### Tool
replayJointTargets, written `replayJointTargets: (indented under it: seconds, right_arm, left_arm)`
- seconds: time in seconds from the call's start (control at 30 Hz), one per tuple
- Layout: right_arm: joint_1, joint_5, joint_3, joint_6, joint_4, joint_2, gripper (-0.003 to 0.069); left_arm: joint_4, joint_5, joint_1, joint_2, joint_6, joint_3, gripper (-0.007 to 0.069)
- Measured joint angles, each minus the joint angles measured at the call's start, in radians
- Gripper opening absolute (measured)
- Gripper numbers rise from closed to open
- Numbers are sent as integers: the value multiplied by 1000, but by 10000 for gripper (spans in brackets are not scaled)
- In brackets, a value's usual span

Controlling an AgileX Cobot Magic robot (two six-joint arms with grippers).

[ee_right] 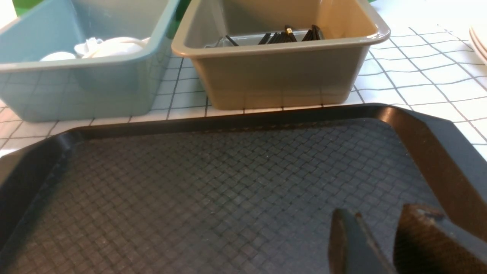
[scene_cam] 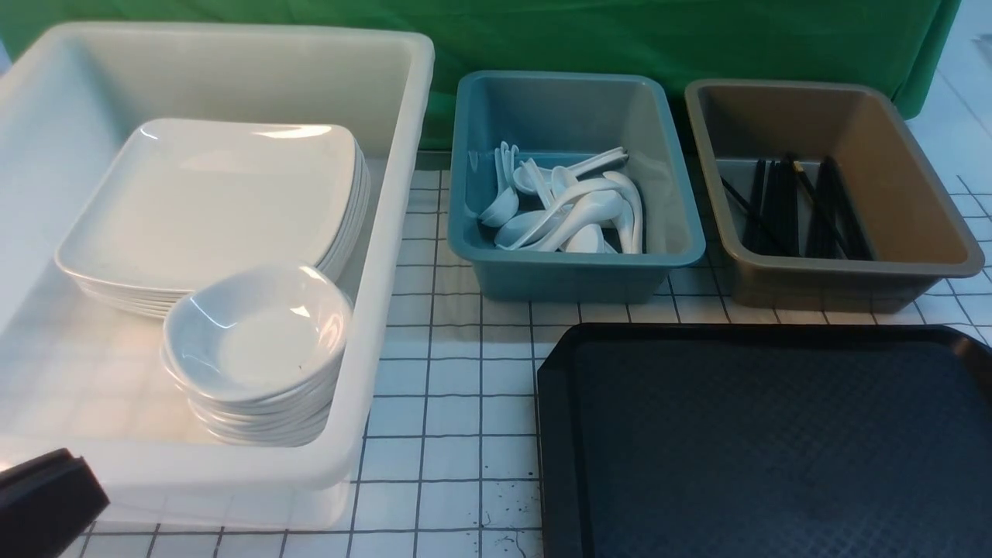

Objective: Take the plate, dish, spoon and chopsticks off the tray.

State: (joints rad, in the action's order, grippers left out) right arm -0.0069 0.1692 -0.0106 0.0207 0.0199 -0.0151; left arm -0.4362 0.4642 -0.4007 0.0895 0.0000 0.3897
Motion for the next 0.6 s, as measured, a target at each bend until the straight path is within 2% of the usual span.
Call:
replayJointTargets:
  seconds: [0.3, 0.6]
  right_arm:
    - [0, 0, 0, 0, 0, 0, 240]
    - [0, 0, 0, 0, 0, 0, 240]
  left_arm:
    - [-7, -11, 0, 0, 0, 0, 5]
    - [63, -11, 0, 0, 27, 0, 5]
